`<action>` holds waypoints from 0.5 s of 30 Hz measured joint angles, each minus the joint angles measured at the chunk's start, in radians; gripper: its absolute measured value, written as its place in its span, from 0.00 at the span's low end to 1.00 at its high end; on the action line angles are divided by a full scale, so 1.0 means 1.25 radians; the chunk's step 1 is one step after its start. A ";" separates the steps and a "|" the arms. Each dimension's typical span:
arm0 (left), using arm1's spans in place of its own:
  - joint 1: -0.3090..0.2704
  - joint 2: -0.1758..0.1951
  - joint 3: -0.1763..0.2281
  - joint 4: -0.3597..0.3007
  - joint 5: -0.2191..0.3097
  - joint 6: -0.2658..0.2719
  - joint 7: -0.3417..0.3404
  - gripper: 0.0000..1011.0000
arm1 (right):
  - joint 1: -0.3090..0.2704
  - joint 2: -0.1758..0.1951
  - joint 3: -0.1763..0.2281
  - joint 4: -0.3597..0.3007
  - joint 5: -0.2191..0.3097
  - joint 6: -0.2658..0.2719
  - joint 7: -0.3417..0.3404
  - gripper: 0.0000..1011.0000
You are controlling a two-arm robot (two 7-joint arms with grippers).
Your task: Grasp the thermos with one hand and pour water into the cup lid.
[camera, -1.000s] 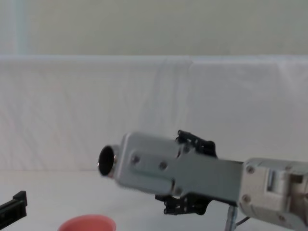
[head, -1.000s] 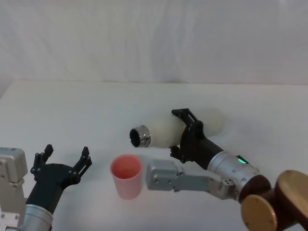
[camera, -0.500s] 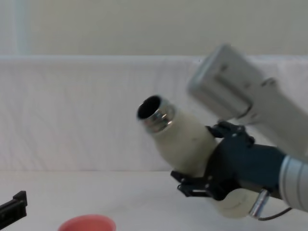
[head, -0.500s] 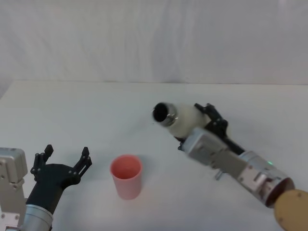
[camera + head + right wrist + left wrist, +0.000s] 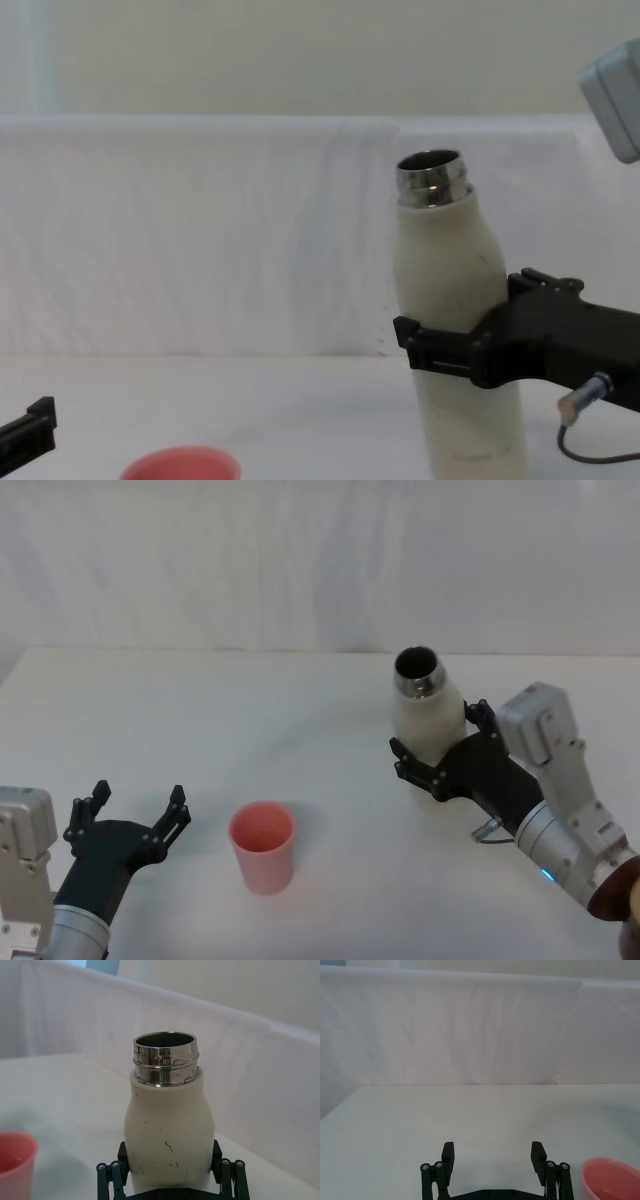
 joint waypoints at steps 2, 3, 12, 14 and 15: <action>0.000 0.000 0.000 0.000 0.000 0.000 0.000 0.99 | 0.004 -0.012 0.005 0.012 0.036 0.006 0.008 0.95; 0.000 0.000 0.000 0.000 0.000 0.000 0.000 0.99 | 0.006 -0.016 0.007 0.017 0.048 0.009 0.011 0.95; 0.000 0.000 0.000 0.000 0.000 0.000 0.000 0.99 | 0.047 -0.053 -0.001 0.078 0.148 0.031 0.042 0.95; 0.000 0.000 0.000 0.000 0.000 0.000 0.000 0.99 | 0.054 -0.056 -0.004 0.086 0.156 0.034 0.046 0.95; 0.000 0.000 0.000 0.000 0.000 0.000 0.000 0.99 | 0.062 -0.059 -0.009 0.095 0.165 0.037 0.049 0.95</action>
